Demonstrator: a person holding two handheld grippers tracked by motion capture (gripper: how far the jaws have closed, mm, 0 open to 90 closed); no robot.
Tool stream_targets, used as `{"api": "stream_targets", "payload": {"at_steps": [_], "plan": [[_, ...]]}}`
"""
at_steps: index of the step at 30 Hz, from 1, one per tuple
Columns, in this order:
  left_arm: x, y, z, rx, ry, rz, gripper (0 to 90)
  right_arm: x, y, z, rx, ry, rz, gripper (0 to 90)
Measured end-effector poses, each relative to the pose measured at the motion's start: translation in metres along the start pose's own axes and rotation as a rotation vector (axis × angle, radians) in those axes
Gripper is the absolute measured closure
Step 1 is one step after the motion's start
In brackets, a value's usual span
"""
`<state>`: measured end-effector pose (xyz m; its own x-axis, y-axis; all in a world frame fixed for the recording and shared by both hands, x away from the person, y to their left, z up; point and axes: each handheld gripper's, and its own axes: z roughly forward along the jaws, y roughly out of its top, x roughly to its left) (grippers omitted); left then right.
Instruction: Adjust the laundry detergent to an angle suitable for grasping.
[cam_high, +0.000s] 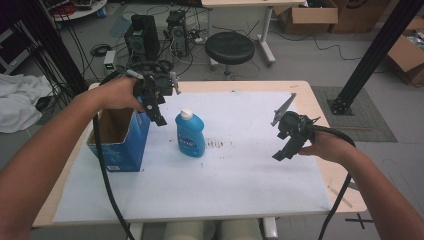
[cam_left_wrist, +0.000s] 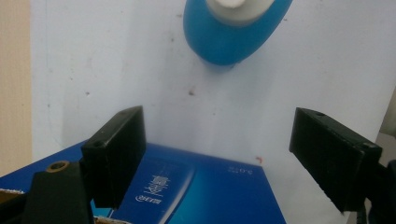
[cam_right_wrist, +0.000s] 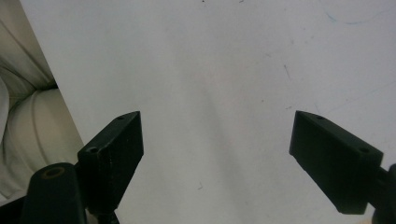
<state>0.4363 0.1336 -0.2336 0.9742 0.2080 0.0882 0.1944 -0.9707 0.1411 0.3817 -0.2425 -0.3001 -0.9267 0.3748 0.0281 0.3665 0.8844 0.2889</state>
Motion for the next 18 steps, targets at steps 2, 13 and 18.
{"api": "stream_targets", "payload": {"at_steps": [2,13,18], "plan": [[0.000,0.000,0.001,0.004,-0.001,0.003,19.4,0.000,0.000,0.000,-0.016,0.000,0.003,17.2],[-0.001,0.004,0.003,0.013,-0.005,0.015,19.4,0.006,-0.002,0.008,-0.155,-0.006,0.047,16.9],[-0.002,0.007,0.003,0.014,-0.002,0.017,19.4,0.009,-0.002,0.011,-0.237,-0.026,0.057,15.8]]}}
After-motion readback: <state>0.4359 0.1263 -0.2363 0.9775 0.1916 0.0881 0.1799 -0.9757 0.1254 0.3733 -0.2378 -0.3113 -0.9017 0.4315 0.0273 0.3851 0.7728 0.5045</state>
